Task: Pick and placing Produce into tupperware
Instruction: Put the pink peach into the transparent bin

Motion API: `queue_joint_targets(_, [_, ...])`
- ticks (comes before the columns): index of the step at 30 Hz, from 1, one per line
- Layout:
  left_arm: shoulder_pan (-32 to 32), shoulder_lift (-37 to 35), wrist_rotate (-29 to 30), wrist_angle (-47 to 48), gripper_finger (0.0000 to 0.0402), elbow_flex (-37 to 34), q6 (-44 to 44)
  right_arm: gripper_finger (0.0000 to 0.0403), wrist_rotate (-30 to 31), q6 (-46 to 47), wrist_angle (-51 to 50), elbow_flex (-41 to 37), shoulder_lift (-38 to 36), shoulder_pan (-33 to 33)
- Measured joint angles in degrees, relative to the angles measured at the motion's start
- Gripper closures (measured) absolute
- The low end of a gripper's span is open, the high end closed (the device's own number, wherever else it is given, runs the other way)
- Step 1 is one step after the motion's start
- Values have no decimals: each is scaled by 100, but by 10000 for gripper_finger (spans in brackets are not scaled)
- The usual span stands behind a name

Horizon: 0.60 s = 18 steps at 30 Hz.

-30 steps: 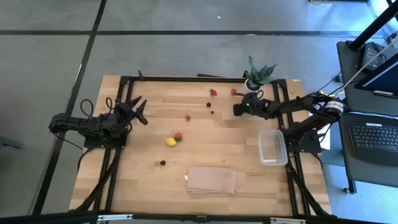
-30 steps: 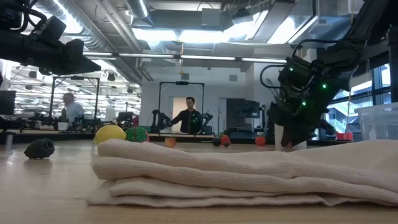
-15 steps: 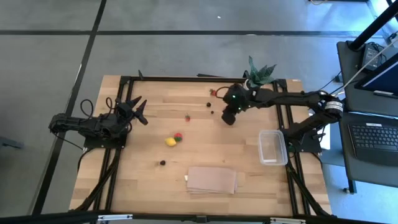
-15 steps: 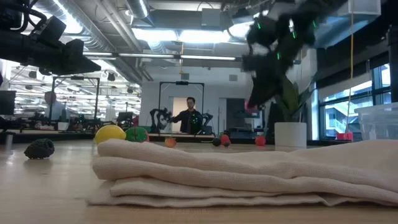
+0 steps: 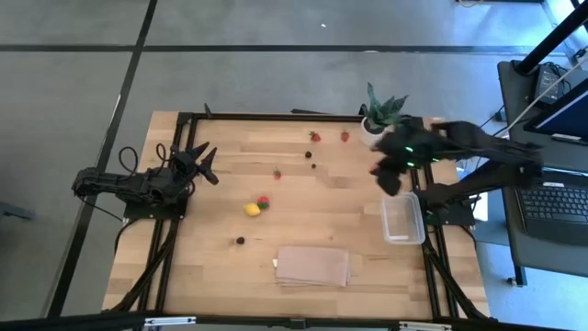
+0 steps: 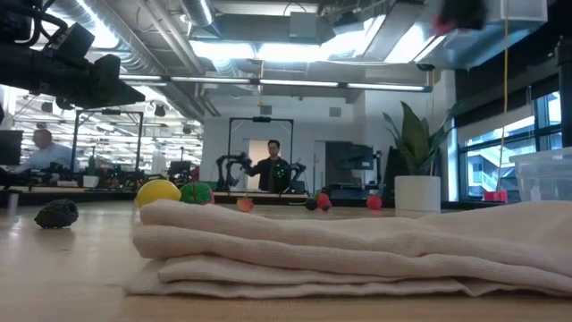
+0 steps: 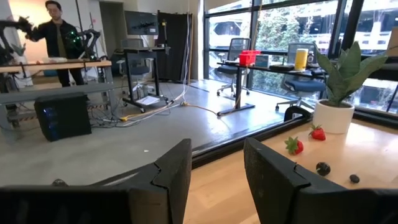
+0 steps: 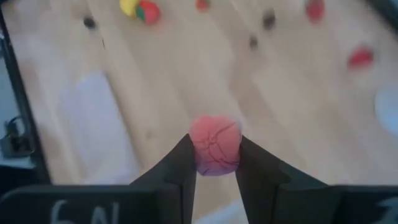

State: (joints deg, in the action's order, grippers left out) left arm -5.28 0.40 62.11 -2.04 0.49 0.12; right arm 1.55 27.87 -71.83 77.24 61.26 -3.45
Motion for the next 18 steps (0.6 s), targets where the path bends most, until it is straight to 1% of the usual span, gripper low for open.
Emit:
queue_joint_targets(3, [0,-2,0,0,262,1,14,303,18,590,-555,-159,-420,500])
queue_joint_targets(6, [1,-1,-1,0,262,2,28,303,15,1043,-824,-478,-685,956])
queue_joint_targets(9, [1,0,0,2,262,1,34,303,8,1505,-1004,-961,-813,1324])
queue_joint_targets(11, [0,-2,0,4,262,0,44,303,-110,1830,-1082,-1375,-845,1552])
queue_joint_targets(14, [0,0,0,12,262,1,44,302,-171,2047,-870,-2081,-845,1852])
queue_joint_targets(18, [0,0,2,24,262,0,46,302,-198,2284,51,-2982,-842,2106])
